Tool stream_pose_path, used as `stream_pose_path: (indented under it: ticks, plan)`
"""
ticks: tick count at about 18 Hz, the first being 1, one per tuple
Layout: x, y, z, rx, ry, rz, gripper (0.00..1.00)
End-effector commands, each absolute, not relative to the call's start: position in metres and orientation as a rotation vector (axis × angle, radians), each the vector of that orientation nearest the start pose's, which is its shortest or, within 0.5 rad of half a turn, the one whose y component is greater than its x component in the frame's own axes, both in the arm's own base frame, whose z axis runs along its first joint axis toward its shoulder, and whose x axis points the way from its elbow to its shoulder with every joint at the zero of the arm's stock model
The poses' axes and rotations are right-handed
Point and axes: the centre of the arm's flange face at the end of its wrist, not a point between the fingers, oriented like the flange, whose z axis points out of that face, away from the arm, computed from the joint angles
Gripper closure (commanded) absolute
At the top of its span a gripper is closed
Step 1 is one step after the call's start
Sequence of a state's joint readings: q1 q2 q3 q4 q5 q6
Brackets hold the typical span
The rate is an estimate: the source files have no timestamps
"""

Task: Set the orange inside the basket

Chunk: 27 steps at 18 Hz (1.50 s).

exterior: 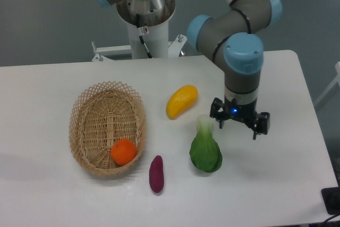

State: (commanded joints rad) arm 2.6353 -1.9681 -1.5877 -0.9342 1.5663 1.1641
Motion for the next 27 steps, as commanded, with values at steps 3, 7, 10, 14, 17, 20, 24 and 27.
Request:
stream_pose_path:
  ticks: [3, 7, 10, 14, 17, 20, 24, 27]
  plan:
    - [-0.508, 0.418, 0.319, -3.017, 0.172, 0.296, 0.0]
    - [-0.515, 0.407, 0.314, -3.02, 0.172, 0.293, 0.0]
    - [-0.52, 0.4, 0.313, -3.022, 0.152, 0.294, 0.0]
    - [-0.519, 0.4, 0.31, -3.025, 0.154, 0.291, 0.0]
    - [-0.518, 0.401, 0.313, -3.021, 0.156, 0.296, 0.0]
    - [-0.517, 0.399, 0.311, -3.024, 0.156, 0.29, 0.0]
    - [-0.513, 0.398, 0.309, -3.028, 0.156, 0.282, 0.0]
    - [-0.513, 0.398, 0.309, -3.028, 0.156, 0.282, 0.0]
